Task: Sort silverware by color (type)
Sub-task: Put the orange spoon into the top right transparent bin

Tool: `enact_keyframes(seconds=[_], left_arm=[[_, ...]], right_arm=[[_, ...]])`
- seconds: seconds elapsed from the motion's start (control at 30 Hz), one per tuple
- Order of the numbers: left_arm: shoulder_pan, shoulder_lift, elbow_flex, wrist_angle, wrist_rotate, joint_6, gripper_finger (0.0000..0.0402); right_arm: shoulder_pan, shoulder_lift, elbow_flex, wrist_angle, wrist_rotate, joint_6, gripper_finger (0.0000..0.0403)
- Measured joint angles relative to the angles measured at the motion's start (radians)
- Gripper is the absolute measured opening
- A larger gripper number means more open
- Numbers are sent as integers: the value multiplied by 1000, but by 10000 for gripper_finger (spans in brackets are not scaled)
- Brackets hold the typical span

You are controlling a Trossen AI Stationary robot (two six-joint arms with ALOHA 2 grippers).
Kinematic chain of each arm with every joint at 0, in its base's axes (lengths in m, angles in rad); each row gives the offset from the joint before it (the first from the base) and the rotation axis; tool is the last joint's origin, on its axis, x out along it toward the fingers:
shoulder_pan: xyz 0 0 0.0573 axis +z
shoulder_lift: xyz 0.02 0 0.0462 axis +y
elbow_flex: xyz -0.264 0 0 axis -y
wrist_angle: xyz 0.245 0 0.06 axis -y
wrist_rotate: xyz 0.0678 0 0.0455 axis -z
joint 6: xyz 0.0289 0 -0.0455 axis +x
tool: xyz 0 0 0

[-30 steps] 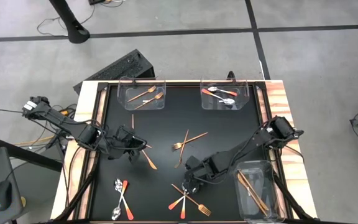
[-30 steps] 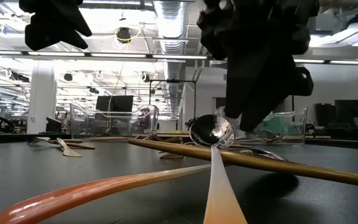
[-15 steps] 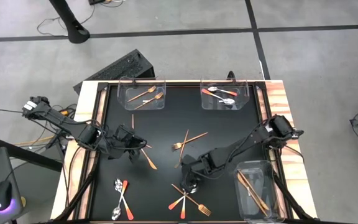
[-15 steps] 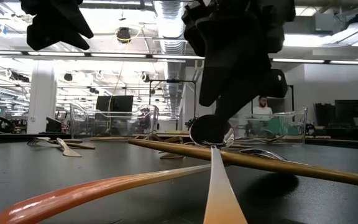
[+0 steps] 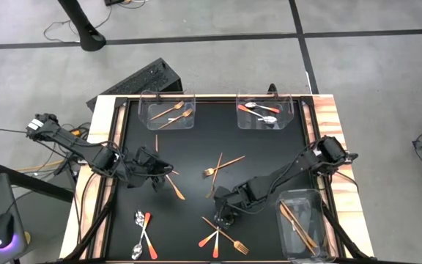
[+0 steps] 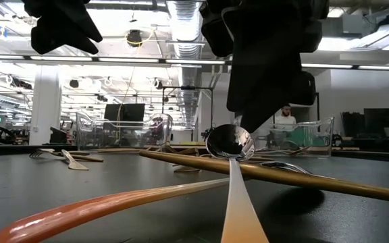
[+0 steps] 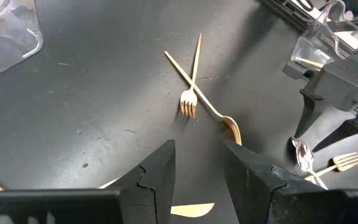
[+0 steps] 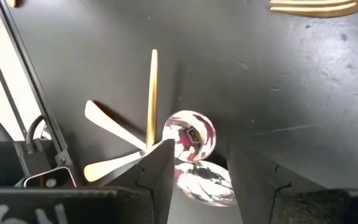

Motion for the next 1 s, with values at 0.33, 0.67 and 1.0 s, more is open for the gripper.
enact_keyframes(seconds=[0.33,0.67,1.0], left_arm=[[0,0,0,-5,-24,0,118],[0,0,1,-34,-4,-16,118],[2,0,1,-79,-18,-16,118]], right_arm=[[-1,58,0,62,-20,7,150],[-5,87,2,133,-63,11,73],[-33,71,33,75,-78,5,23]])
